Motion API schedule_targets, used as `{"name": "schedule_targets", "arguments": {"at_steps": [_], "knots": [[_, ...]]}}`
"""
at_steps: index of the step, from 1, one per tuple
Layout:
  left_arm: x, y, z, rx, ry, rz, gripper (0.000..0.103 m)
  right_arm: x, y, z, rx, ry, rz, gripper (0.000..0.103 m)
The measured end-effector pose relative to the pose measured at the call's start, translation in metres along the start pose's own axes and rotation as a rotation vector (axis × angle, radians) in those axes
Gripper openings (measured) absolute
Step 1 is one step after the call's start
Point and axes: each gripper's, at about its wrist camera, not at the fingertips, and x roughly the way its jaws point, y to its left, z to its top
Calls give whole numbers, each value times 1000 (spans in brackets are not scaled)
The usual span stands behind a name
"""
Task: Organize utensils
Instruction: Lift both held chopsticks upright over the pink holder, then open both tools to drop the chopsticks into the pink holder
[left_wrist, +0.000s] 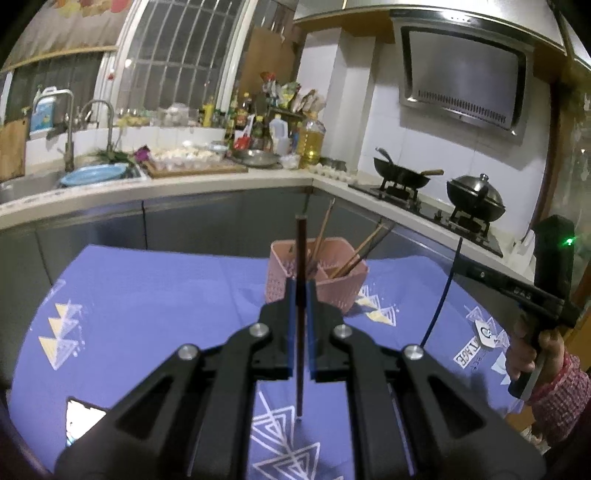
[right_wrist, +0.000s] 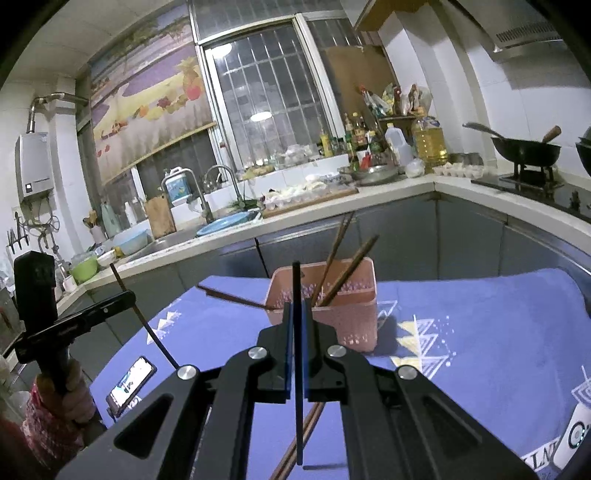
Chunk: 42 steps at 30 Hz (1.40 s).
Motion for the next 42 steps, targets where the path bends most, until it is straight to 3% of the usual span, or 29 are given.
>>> {"name": "schedule_targets", "arguments": {"at_steps": [4, 10, 16, 20, 25, 30, 36, 39, 42], "knots": [[-5, 7, 22, 9, -25, 22, 5, 4, 6, 21, -22, -19, 7, 4], [-5, 23, 81, 41, -112, 83, 5, 17, 26, 76, -100, -70, 12, 4], [28, 6, 153, 89, -162, 18, 5, 51, 37, 129, -134, -126, -20, 4], [59, -22, 175, 150, -183, -25, 5, 81, 34, 145, -121, -156, -40, 4], [105, -39, 167, 184, -140, -61, 5, 117, 22, 128, -119, -142, -55, 4], [156, -32, 125, 185, -32, -72, 5, 145, 4, 84, -89, -74, -53, 4], [196, -13, 82, 180, 126, -65, 6, 148, -2, 49, -29, -7, 19, 8], [188, -3, 86, 141, 121, -60, 6, 135, 5, 52, -24, -1, 36, 18], [158, 5, 106, 94, 45, -64, 10, 116, 14, 58, -37, -51, 32, 50]]}}
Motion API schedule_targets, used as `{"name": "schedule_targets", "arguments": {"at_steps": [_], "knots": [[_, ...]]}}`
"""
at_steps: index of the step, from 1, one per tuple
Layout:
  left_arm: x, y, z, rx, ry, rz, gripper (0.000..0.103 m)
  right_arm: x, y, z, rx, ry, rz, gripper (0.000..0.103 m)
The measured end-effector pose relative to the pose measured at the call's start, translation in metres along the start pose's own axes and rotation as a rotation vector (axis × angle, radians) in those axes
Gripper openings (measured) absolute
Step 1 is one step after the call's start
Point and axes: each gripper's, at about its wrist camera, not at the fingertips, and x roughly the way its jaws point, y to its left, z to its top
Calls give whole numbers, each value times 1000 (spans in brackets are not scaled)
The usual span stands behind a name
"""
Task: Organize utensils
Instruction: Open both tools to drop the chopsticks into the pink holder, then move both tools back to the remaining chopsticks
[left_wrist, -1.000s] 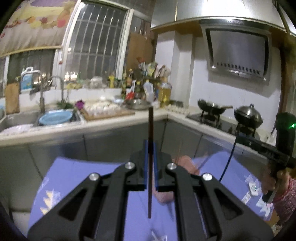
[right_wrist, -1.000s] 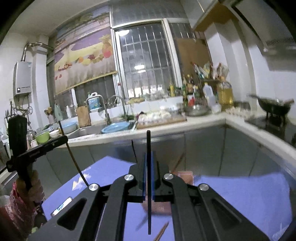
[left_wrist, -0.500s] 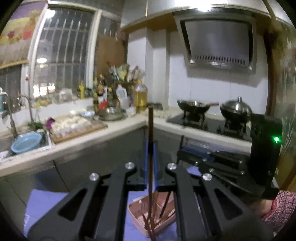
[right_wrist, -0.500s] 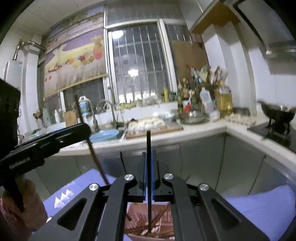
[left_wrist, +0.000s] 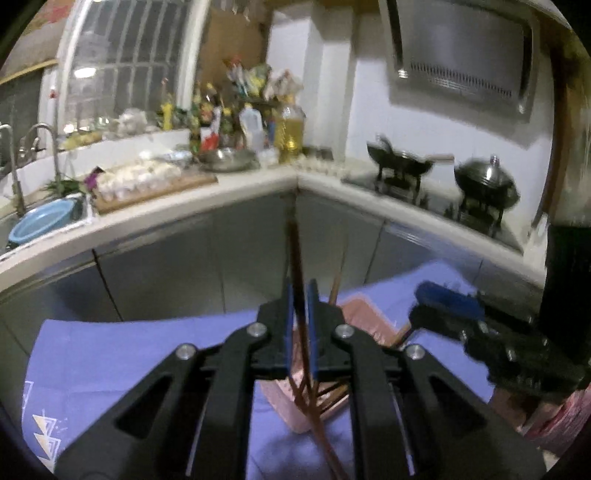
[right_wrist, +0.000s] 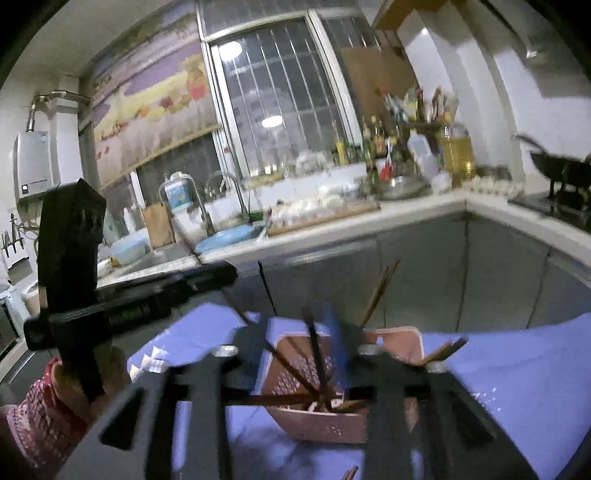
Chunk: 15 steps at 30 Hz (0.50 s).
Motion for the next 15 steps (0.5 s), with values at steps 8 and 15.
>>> {"name": "schedule_targets", "arguments": {"at_steps": [8, 15], "knots": [[-67, -13, 18, 6, -143, 7, 27, -56, 31, 12, -71, -134, -34, 53], [-107, -4, -3, -47, -181, 20, 27, -69, 40, -3, -96, -94, -27, 53]]}}
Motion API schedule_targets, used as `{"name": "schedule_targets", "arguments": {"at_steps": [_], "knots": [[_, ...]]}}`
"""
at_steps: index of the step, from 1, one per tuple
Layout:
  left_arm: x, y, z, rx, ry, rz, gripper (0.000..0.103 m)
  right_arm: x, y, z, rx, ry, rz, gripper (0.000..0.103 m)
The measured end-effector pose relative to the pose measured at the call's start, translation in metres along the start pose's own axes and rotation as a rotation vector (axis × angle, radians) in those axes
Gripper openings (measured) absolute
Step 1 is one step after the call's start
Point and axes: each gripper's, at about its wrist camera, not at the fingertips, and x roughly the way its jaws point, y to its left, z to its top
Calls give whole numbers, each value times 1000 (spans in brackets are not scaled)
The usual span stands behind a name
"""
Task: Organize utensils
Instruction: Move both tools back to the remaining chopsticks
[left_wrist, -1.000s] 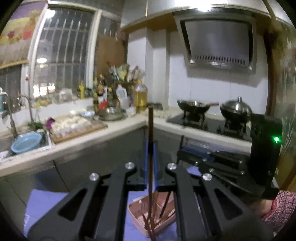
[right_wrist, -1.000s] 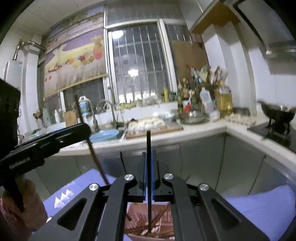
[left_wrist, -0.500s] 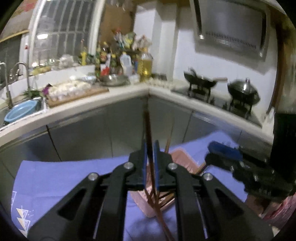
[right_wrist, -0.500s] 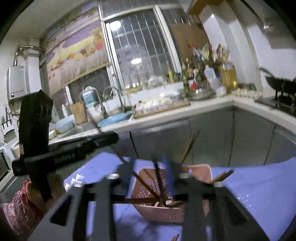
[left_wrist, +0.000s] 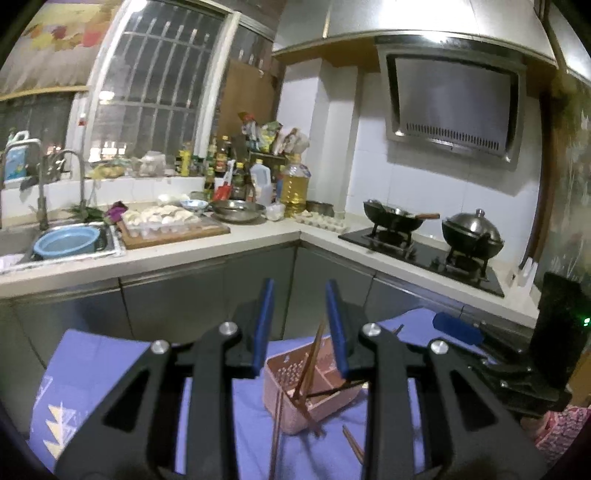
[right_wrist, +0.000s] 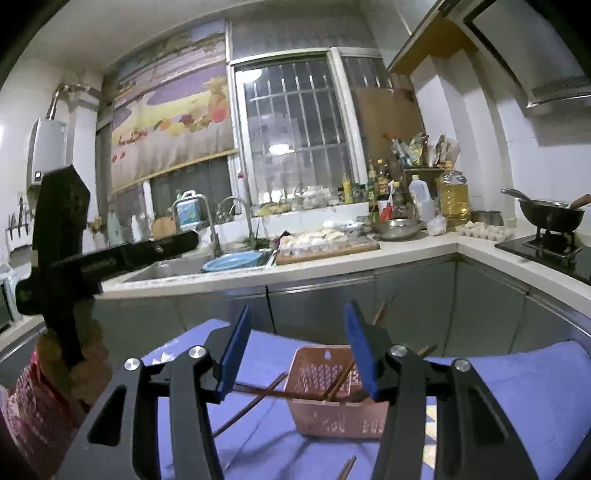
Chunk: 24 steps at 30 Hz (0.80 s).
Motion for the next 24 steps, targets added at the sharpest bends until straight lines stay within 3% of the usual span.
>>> {"name": "schedule_targets", "arguments": {"at_steps": [3, 5, 9, 14, 17, 19, 24], "knots": [[-22, 11, -26, -27, -2, 33, 27, -10, 6, -17, -36, 15, 11, 53], [-30, 22, -57, -44, 42, 85, 35, -12, 9, -38, -44, 54, 7, 53], [-23, 47, -125, -132, 252, 154, 36, -6, 11, -87, -19, 181, 16, 53], [-25, 61, -177, -217, 398, 169, 36, -1, 5, -135, 28, 310, -12, 53], [-26, 56, -194, -230, 439, 162, 36, 3, -3, -154, 55, 392, -54, 44], [-27, 49, -204, -239, 457, 134, 36, 7, -5, -166, 50, 456, -84, 32], [-16, 29, -216, -207, 496, 101, 36, 16, -3, -189, 29, 579, -108, 22]]}}
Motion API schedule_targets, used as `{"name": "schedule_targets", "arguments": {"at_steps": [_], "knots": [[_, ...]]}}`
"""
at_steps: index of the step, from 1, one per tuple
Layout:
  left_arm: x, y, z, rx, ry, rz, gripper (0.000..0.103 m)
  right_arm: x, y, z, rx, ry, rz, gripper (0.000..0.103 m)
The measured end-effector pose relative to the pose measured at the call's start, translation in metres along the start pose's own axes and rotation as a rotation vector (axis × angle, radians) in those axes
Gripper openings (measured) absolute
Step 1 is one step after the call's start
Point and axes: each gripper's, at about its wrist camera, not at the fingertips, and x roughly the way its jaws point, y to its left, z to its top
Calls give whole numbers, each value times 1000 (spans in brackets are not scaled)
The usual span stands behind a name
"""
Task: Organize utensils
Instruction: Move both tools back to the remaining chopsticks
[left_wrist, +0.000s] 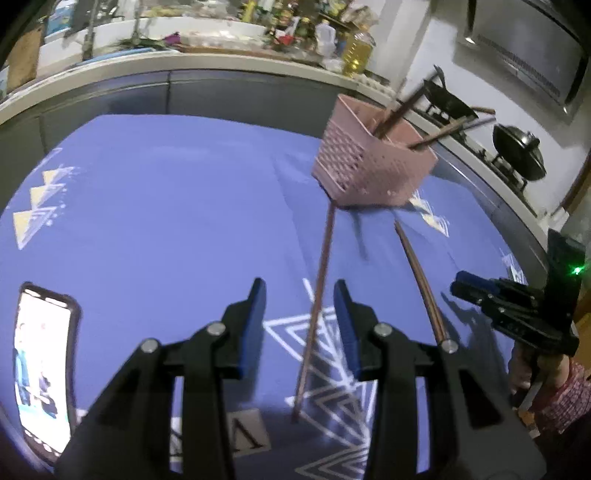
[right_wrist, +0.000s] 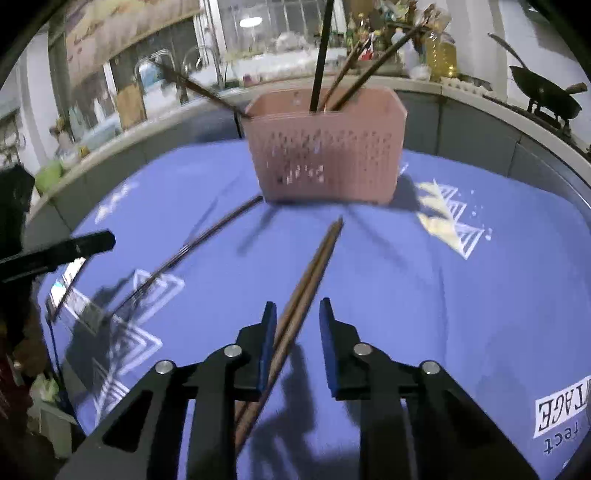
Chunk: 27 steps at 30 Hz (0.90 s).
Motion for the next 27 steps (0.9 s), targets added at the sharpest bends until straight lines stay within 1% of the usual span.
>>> {"name": "schedule_targets", "arguments": {"at_steps": [3, 6, 10, 16, 21, 24, 27], "knots": [[6, -6, -2, 3, 15, -15, 36, 5, 1, -4, -7, 37, -3, 20], [8, -8, -3, 15, 18, 3, 36, 7, 2, -6, -9, 52, -5, 20], [10, -4, -5, 3, 34, 13, 36, 10, -1, -6, 13, 69, 20, 20], [6, 1, -10, -7, 33, 17, 36, 7, 1, 6, -6, 49, 26, 20], [5, -2, -18, 13, 54, 39, 36, 7, -8, 10, 55, 52, 44, 20], [6, -4, -30, 33, 84, 63, 36, 3, -1, 12, 21, 39, 64, 20], [7, -4, -43, 30, 113, 85, 36, 1, 10, 17, -20, 24, 82, 20]]}}
